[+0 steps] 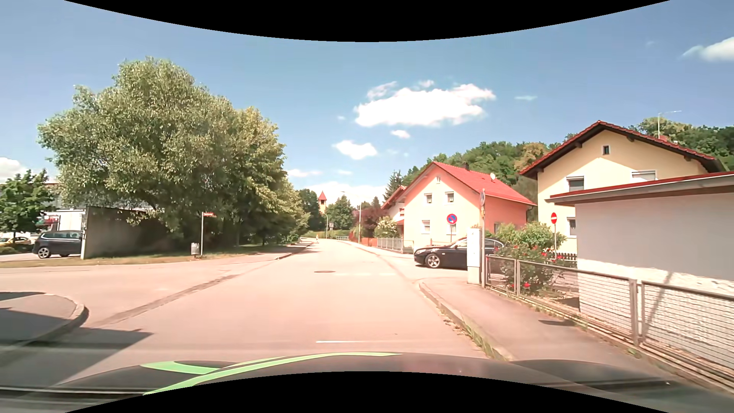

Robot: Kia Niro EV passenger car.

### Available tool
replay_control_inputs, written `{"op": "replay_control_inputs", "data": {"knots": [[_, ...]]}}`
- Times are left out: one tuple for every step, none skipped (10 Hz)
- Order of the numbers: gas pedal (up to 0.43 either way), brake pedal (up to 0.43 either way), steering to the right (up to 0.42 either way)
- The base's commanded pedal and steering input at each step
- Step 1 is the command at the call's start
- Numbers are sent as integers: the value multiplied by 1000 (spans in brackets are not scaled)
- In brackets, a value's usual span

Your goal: Follow the waypoints while adhering to traffic rules and regulations

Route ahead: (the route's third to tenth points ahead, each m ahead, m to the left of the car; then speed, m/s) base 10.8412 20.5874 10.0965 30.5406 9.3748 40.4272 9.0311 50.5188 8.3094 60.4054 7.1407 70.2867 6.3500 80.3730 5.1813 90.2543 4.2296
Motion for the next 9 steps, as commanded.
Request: {"op": "replay_control_inputs", "data": {"knots": [[0, 213, -6], [0, 226, -6], [0, 232, -5], [0, 232, -6], [0, 232, -8], [0, 238, -11], [0, 238, -13], [0, 238, -14], [0, 238, -14]]}}
